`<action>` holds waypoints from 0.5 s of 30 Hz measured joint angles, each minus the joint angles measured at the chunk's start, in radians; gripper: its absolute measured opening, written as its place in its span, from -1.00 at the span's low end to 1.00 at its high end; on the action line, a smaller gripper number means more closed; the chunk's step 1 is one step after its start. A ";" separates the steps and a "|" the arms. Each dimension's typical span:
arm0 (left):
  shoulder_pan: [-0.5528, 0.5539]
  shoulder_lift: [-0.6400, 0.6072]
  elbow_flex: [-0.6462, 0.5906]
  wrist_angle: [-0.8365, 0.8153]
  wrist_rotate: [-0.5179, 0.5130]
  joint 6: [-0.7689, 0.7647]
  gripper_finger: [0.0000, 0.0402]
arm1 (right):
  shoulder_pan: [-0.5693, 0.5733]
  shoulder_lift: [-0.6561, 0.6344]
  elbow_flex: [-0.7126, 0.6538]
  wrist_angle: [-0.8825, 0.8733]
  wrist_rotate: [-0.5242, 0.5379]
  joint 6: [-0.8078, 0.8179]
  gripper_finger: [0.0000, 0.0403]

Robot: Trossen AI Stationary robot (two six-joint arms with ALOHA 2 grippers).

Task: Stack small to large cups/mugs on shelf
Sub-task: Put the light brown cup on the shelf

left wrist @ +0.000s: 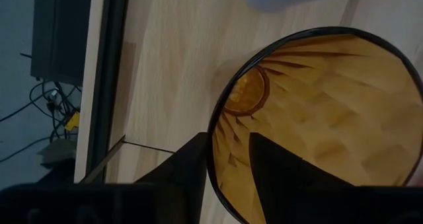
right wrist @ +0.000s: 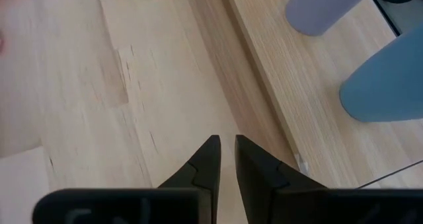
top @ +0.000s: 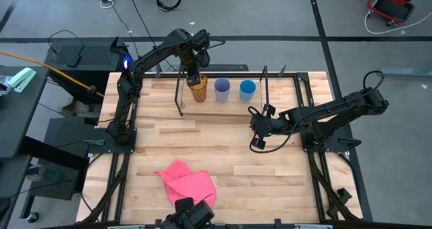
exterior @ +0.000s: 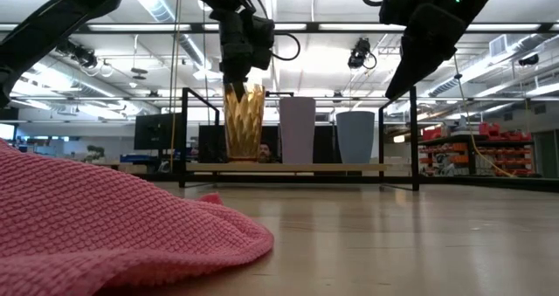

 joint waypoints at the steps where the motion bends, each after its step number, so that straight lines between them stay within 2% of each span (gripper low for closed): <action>1: 0.000 0.000 0.000 -0.002 0.000 0.000 -0.40 | 0.000 0.000 0.000 0.000 0.000 0.000 -0.74; 8: 0.000 -0.001 0.002 -0.004 0.000 -0.014 -0.39 | 0.000 0.000 0.000 0.000 0.000 0.000 -0.74; 15: 0.000 -0.002 0.086 -0.015 0.001 -0.026 -0.33 | 0.000 0.000 0.000 0.000 0.000 0.005 -0.74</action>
